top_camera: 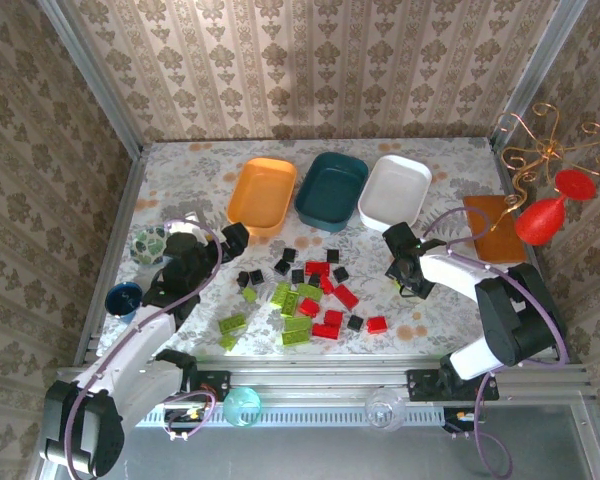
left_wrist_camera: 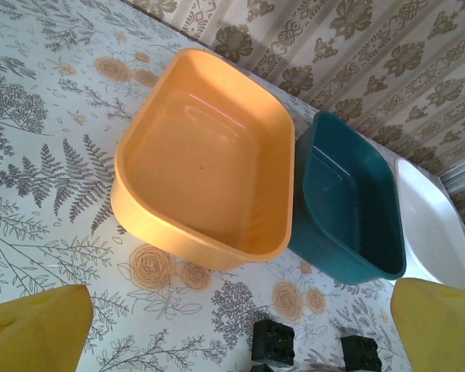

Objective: Sort the legos into containers by color
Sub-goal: Pick up the lego from the middle-right of the table.

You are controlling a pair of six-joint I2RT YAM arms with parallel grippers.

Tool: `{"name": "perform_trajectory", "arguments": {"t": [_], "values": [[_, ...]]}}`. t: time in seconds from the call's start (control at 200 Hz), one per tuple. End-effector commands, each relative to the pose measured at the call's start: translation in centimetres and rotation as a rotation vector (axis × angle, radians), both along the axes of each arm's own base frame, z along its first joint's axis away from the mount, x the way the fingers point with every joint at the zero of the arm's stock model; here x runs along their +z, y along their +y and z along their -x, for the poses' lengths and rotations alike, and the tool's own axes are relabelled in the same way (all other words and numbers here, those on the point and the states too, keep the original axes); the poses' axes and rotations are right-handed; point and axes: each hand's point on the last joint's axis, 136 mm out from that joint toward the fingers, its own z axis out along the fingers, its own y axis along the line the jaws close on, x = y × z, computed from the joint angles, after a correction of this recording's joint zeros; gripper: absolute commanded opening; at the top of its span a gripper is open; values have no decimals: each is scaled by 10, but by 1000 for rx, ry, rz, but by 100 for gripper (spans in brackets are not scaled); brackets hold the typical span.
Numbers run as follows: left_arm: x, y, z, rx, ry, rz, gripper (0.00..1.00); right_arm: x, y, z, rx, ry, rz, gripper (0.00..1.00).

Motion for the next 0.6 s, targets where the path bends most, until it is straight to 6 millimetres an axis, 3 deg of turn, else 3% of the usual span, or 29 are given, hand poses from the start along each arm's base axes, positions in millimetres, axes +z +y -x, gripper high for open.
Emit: {"name": "perform_trajectory", "arguments": {"t": [0.0,0.21,0.315,0.435,0.465,0.595], "values": [[12,-2,-2,-8,-27,-23,100,5,6,-8,27,-2,-2,60],[13,-5,-1,-24,-17,-26,100,5,14,-12,75,-25,-41,36],[14,-9,1,-37,-7,-28,100,19,26,-23,152,-82,-83,30],[12,-9,3,-33,15,-36,100,54,42,-41,254,-182,-117,27],[12,-9,3,-31,20,-38,100,75,46,-48,276,-241,-125,27],[11,-8,5,-25,37,-45,100,131,50,-81,321,-370,-77,27]]}}
